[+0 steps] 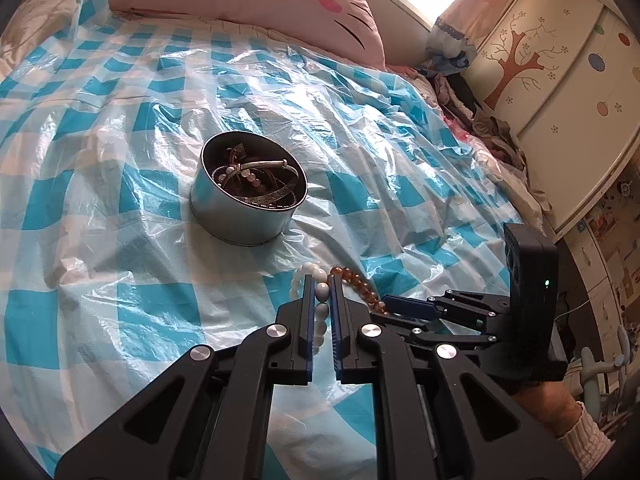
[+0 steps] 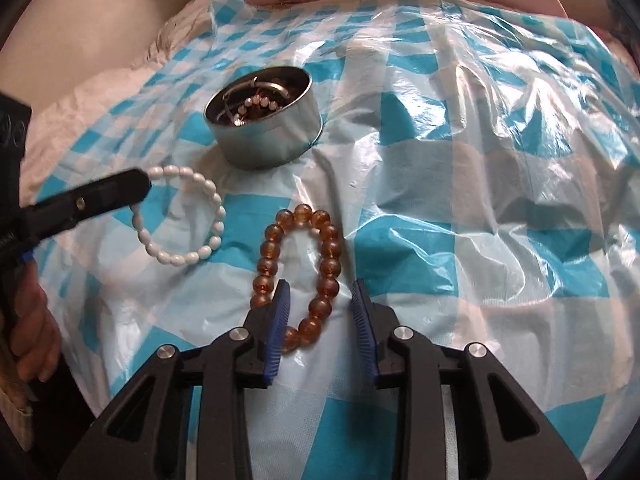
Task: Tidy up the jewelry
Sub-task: 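Lift the amber bracelet and carry it over the tin with the right gripper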
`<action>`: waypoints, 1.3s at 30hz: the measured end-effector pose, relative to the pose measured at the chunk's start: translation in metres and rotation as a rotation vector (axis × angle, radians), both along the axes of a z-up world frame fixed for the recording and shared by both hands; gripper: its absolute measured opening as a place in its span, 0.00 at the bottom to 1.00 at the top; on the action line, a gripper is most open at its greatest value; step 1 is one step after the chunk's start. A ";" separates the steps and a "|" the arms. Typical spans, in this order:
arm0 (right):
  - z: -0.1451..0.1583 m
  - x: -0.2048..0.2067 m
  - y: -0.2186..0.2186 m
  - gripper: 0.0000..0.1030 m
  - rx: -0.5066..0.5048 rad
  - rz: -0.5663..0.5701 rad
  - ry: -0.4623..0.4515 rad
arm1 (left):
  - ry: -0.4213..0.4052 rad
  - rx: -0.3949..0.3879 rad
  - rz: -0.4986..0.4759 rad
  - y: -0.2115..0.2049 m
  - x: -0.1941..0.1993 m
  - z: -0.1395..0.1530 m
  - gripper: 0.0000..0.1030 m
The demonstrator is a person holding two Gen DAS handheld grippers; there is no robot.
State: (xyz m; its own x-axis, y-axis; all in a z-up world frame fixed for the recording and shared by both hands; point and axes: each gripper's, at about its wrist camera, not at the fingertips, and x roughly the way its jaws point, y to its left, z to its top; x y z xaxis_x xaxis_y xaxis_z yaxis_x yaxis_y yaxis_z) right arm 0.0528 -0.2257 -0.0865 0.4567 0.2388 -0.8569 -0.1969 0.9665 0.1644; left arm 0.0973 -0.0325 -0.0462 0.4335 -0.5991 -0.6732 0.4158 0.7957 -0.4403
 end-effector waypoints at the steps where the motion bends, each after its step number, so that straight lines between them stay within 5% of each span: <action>1: -0.001 0.001 0.006 0.20 -0.022 0.024 0.001 | 0.001 0.002 0.000 0.000 0.000 0.000 0.06; 2: -0.001 0.001 0.009 0.12 -0.021 0.040 0.005 | 0.001 0.001 0.000 0.000 0.000 -0.001 0.06; 4: 0.000 0.001 0.002 0.12 0.069 0.036 0.012 | -0.001 -0.008 0.001 0.000 0.000 0.000 0.06; 9: 0.014 -0.013 -0.044 0.12 0.621 -0.024 -0.069 | -0.004 -0.056 -0.002 0.005 -0.001 0.003 0.07; 14: 0.023 -0.021 -0.053 0.12 0.899 -0.016 -0.161 | -0.029 -0.074 0.022 0.010 -0.004 0.009 0.06; 23: 0.023 -0.006 -0.049 0.12 1.091 -0.027 -0.183 | -0.161 0.035 0.108 0.008 -0.015 0.027 0.06; 39: 0.015 0.019 -0.045 0.12 1.196 -0.045 -0.182 | -0.262 0.117 0.146 0.001 -0.020 0.040 0.07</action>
State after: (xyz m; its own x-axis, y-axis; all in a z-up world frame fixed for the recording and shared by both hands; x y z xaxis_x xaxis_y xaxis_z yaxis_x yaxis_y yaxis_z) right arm 0.0722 -0.2708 -0.0715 0.5759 0.8170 -0.0274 -0.2802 0.2287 0.9323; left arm 0.0770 -0.0317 -0.0059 0.6765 -0.4434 -0.5880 0.3809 0.8940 -0.2358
